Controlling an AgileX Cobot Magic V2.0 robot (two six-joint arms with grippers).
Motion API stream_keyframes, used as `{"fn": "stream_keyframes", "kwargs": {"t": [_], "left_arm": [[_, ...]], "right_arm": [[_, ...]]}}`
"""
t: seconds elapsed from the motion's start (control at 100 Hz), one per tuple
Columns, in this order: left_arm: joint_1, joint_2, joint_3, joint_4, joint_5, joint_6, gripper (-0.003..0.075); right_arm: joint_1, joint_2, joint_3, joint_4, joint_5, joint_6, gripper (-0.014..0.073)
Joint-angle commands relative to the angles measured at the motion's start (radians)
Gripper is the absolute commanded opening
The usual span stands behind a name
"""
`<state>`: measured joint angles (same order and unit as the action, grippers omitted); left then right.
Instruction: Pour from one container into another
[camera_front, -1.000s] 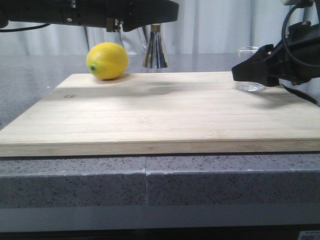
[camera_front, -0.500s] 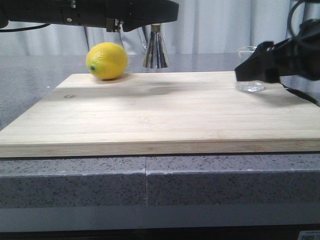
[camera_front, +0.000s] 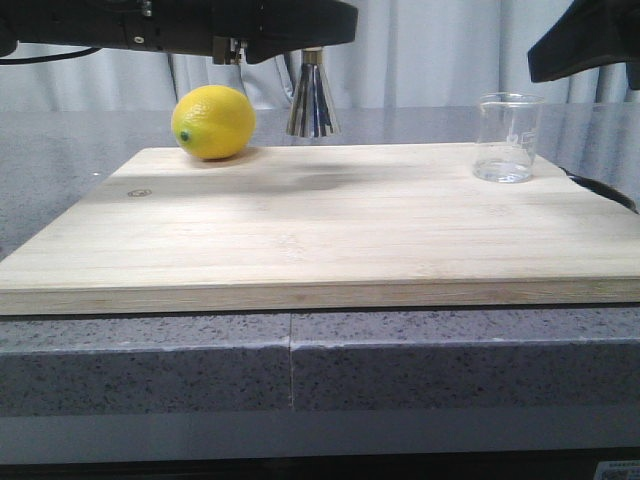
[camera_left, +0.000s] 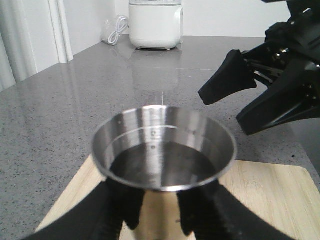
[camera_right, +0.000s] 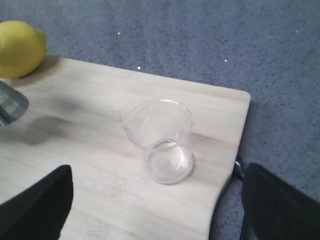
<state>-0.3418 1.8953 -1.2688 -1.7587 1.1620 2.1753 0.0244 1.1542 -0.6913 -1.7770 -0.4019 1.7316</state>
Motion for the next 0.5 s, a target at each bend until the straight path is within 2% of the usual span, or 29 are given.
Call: {"fn": "stream_keyframes", "kwargs": {"t": [0.0,0.41,0.45,0.49], "left_arm": [[-0.008,-0.059,-0.030,-0.094,0.105,-0.008,0.0262],[-0.008,-0.059,-0.030,-0.094,0.105,-0.008,0.0262],[-0.008,-0.059,-0.030,-0.094,0.105,-0.008,0.0262],[-0.008,-0.059,-0.030,-0.094,0.105,-0.008,0.0261]], "right_arm": [[-0.002,-0.043,-0.021,-0.090,-0.011,0.082,0.0621],[-0.005,-0.070,-0.020,-0.086,-0.146,0.117,0.0621],[-0.005,-0.070,-0.015,-0.037,-0.166,0.091,0.0621],[-0.005,-0.070,-0.002,0.044,-0.193,0.011,0.0621]]}}
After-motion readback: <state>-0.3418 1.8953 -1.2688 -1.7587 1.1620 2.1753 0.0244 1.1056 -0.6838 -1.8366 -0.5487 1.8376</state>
